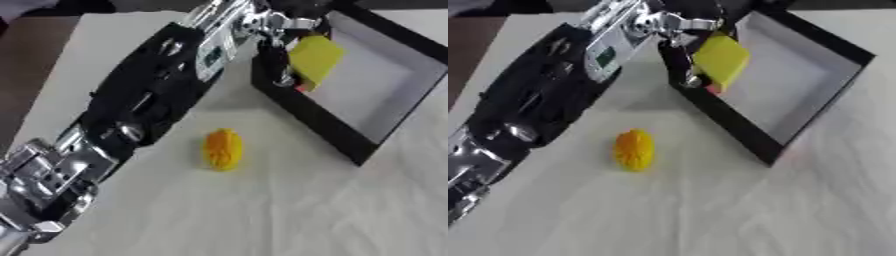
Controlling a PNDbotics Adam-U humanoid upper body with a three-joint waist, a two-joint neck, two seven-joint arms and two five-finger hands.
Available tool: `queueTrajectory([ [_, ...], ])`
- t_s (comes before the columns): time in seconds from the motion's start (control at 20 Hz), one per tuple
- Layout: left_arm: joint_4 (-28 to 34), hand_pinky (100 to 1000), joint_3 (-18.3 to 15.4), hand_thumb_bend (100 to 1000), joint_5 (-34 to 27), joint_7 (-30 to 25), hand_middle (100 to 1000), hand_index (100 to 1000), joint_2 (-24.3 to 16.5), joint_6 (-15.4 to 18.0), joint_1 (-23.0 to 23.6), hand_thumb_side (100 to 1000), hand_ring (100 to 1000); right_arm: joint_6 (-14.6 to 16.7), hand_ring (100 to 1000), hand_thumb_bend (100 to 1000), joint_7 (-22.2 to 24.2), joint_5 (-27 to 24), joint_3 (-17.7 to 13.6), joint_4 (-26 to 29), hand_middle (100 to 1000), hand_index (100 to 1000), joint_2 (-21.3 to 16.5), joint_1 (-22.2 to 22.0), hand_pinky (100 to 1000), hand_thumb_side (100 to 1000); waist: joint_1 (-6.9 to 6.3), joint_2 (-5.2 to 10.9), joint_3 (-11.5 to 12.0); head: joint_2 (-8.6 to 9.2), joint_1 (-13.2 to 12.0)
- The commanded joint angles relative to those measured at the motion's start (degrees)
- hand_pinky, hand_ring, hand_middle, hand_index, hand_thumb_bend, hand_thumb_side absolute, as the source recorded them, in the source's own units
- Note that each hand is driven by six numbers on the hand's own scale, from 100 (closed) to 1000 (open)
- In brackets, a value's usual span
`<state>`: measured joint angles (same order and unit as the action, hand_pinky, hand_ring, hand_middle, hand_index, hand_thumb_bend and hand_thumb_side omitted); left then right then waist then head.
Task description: Pick up objects on the table and place them in the box.
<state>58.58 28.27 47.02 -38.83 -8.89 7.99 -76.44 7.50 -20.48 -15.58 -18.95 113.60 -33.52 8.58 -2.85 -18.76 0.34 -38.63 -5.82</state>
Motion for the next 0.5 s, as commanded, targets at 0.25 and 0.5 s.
queueTrajectory([
  [0.25, -1.8, 843, -2.8, 675, 1.7, 1.7, 839, 969, 0.1, 1.4, -0.5, 480, 852, -0.2, 881, 100, 0.5, 0.4, 0.0, 1.0, 841, 893, -1.0, 0.5, 971, 568, 0.07, 1.97, -0.1, -0.14, -0.1],
  [0.5, 3.2, 852, -5.3, 834, 2.0, 4.6, 852, 972, -2.0, 0.4, -0.4, 489, 863, -0.3, 881, 100, 0.3, 0.3, -0.1, 1.0, 841, 892, -1.2, 0.2, 971, 568, 0.07, 2.28, 0.2, -0.95, 0.5],
])
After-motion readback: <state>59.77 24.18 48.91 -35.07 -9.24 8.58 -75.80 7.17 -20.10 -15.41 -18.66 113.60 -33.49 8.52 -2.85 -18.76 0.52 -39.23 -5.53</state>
